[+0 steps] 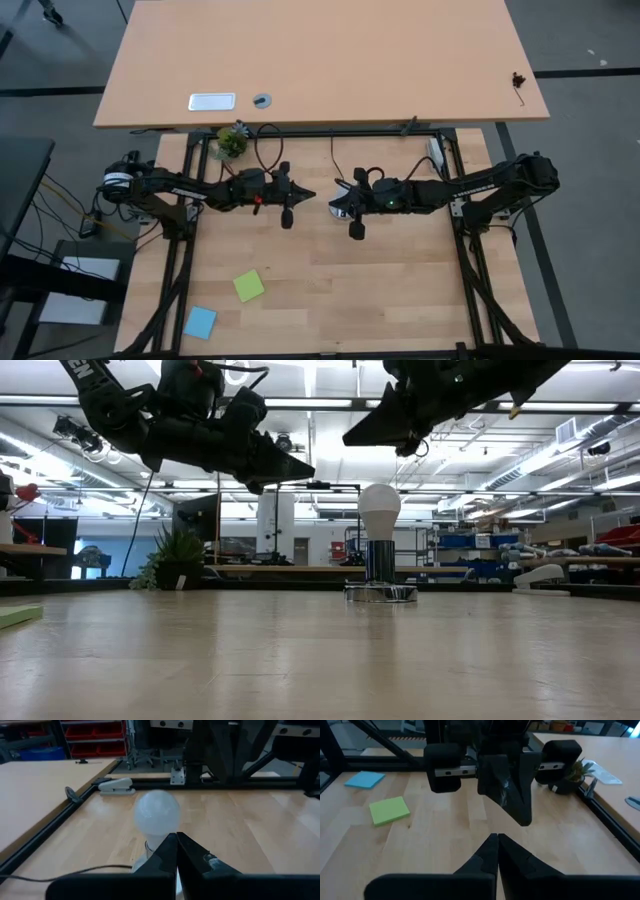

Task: Screw lightbulb
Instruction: Remove the lightbulb from the lamp

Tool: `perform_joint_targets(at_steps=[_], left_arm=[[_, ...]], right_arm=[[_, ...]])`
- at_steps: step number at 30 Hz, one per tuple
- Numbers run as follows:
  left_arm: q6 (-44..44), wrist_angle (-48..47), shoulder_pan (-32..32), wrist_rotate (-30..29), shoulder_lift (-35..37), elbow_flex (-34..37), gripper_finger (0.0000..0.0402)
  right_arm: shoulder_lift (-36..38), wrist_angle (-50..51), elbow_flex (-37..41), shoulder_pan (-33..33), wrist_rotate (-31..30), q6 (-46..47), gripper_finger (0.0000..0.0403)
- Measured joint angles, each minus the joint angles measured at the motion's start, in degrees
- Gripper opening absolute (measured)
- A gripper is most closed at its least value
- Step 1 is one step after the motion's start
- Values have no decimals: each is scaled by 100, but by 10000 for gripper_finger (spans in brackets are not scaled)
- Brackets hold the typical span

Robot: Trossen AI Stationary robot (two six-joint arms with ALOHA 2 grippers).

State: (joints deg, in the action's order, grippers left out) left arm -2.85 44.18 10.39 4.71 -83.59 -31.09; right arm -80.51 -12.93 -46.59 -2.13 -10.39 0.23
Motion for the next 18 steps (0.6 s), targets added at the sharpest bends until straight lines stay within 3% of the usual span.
perform_joint_targets(at_steps=[18], left_arm=[[2, -519, 4, -5, -2, -2, 12]], right_arm=[[78, 1034, -2, -15, 0, 176, 8]])
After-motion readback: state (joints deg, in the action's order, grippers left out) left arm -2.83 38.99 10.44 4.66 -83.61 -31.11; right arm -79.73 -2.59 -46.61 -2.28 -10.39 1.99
